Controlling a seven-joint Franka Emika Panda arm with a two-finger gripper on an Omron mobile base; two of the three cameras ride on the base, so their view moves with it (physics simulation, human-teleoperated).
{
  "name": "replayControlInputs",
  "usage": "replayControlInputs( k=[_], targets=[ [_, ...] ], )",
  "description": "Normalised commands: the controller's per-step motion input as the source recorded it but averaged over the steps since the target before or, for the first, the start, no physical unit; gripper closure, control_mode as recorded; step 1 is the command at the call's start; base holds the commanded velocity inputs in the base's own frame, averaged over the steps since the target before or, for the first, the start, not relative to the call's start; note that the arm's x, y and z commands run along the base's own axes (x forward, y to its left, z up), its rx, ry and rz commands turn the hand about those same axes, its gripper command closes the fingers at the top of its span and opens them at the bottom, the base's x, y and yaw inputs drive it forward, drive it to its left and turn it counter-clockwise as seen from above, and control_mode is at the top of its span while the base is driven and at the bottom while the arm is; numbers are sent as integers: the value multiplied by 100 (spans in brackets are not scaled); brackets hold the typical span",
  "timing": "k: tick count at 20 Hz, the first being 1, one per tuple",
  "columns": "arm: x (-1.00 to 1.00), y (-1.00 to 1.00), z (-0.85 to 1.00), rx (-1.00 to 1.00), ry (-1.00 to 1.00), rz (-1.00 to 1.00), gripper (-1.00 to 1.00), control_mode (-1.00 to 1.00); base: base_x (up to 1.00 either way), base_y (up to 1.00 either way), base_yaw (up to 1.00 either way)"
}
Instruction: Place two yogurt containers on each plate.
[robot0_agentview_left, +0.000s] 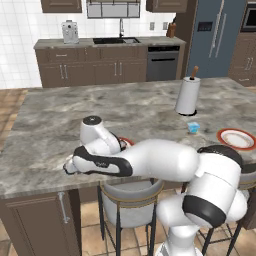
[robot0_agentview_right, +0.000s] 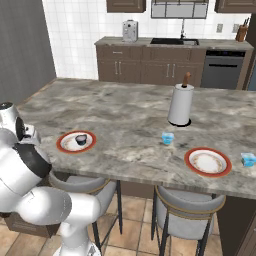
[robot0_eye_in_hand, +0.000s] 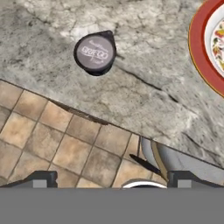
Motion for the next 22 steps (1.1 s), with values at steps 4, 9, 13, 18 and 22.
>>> replayControlInputs(
  k=[4, 9, 13, 18, 22],
  targets=[
    [31, 49, -21, -9, 0, 0, -100, -100, 0, 0, 0],
    [36, 14, 0, -1, 0, 0, -100, -100, 0, 0, 0],
    [39, 0, 0, 0, 0, -2, -100, -100, 0, 0, 0],
    [29, 0, -10, 0, 6, -2, -100, -100, 0, 0, 0],
    [7, 3, -40, 4, 6, 0, -100, -100, 0, 0, 0]
  ],
)
